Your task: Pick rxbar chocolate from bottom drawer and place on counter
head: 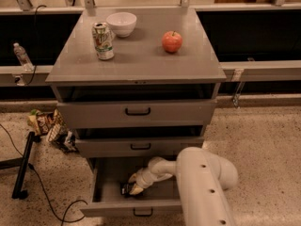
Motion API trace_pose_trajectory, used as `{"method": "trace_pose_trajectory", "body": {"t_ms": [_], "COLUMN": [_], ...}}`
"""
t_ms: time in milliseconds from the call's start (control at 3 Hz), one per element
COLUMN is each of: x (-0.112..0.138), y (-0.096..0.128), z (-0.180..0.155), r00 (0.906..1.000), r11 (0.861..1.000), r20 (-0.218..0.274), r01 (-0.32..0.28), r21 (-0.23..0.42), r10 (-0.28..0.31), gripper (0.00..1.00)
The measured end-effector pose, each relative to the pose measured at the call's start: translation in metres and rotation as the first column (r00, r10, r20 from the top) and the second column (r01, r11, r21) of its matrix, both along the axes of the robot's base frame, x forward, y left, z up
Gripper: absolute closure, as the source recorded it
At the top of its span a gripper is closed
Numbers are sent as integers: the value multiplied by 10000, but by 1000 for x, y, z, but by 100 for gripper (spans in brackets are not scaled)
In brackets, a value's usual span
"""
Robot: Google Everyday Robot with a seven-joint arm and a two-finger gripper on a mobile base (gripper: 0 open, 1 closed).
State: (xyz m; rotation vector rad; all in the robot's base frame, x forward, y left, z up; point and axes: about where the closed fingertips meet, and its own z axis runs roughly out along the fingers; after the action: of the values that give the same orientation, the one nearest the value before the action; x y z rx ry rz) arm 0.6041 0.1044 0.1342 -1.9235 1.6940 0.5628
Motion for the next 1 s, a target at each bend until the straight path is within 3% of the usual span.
{"method": "trace_pose_trajectory", "body": {"t_ms": [333, 667, 1000], "x": [-9, -13, -25], "y": [-25, -41, -67], "z": [24, 45, 71], "r00": [9925, 9817, 9784], "r11": [9938, 9839, 9664], "r20": [540, 879, 713], "r01": [1088, 1623, 1784], "r21": [240, 744, 1852], "r10": [-1100, -1686, -1942], "gripper": [100, 100, 100]}}
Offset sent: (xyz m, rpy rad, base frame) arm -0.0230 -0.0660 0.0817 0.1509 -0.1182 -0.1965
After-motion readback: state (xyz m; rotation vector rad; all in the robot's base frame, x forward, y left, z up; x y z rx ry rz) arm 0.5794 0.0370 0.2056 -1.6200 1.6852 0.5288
